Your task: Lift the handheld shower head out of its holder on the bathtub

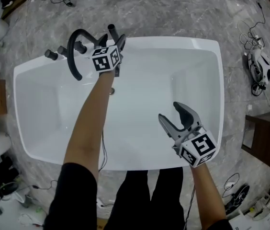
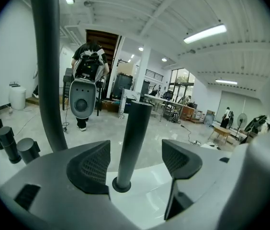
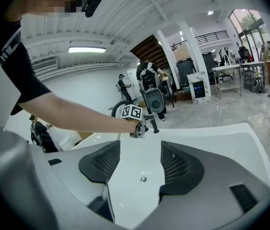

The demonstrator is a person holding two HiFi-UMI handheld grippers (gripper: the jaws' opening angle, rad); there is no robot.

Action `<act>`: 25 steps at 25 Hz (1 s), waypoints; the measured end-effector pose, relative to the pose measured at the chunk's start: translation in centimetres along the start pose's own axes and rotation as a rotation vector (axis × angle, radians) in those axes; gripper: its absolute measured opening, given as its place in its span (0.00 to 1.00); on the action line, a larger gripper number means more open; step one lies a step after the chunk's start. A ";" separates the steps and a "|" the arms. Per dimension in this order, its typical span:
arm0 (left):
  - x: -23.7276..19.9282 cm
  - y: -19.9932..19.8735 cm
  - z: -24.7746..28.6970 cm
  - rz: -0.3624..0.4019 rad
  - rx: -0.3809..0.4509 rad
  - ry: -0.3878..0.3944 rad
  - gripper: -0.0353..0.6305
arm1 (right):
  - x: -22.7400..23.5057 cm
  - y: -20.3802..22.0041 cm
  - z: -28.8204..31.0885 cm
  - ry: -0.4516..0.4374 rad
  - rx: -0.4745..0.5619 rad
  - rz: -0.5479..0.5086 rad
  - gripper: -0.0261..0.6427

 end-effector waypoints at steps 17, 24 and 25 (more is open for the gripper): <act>0.0 1.1 2.4 0.167 -0.195 0.066 0.26 | 1.0 0.5 -0.5 0.031 -0.013 0.035 0.39; -0.3 0.3 0.4 0.164 -0.209 0.091 0.25 | 0.1 -1.2 -1.7 0.034 0.020 0.048 0.39; -0.3 -0.1 0.1 0.156 -0.201 0.089 0.25 | -0.2 -1.5 -2.0 0.034 0.022 0.052 0.39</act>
Point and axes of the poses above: the fingertips, and each gripper's own axes: z forward along the fingers, x to its right, y out of its underside, the point moved 1 cm from there along -z, backward along the fingers, and after that the axes turned 13 degrees about z, right-handed, at the moved point
